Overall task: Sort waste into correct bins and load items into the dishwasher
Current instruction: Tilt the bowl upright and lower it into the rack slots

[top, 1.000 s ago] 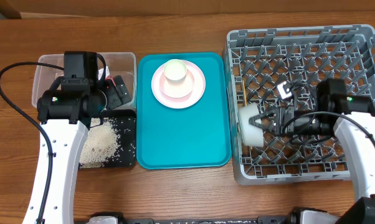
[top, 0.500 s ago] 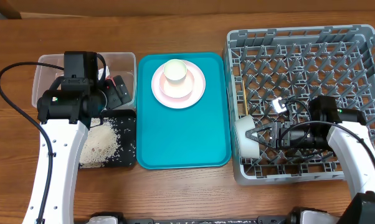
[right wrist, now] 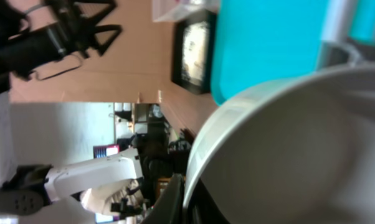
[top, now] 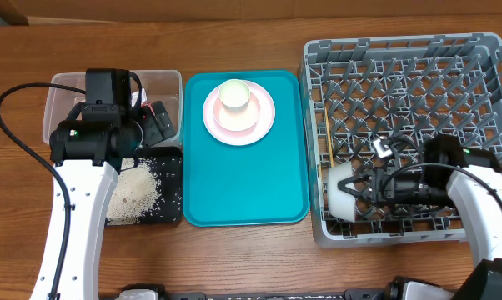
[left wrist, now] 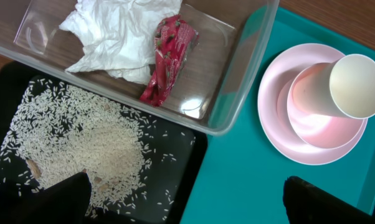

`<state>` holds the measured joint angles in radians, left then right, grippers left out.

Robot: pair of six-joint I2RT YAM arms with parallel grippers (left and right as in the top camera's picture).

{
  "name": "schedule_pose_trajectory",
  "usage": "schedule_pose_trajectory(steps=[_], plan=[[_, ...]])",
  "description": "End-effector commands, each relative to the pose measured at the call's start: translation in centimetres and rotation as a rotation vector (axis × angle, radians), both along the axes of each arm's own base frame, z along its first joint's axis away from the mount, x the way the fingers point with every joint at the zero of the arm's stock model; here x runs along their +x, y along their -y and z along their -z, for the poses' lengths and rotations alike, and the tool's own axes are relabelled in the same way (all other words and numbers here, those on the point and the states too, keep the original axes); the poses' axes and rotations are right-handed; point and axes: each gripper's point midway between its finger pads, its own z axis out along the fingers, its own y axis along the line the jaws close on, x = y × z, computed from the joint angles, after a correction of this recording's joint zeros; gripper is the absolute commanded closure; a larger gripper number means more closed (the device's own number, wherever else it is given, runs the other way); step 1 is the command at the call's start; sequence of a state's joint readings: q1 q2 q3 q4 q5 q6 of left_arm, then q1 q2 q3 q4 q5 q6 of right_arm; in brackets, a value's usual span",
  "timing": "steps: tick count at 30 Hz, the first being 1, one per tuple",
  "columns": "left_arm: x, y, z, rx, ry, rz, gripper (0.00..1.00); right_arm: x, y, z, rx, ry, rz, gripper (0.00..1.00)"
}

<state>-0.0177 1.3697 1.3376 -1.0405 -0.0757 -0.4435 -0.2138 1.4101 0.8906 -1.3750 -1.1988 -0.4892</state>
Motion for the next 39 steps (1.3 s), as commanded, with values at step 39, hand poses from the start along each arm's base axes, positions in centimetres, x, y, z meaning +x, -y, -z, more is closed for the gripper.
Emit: schedule_pose_trajectory(steps=[39], plan=[[0.2, -0.2, -0.6, 0.002, 0.017, -0.004, 0.0, -3.4, -1.8, -2.6, 0.21, 0.137, -0.033, 0.96]])
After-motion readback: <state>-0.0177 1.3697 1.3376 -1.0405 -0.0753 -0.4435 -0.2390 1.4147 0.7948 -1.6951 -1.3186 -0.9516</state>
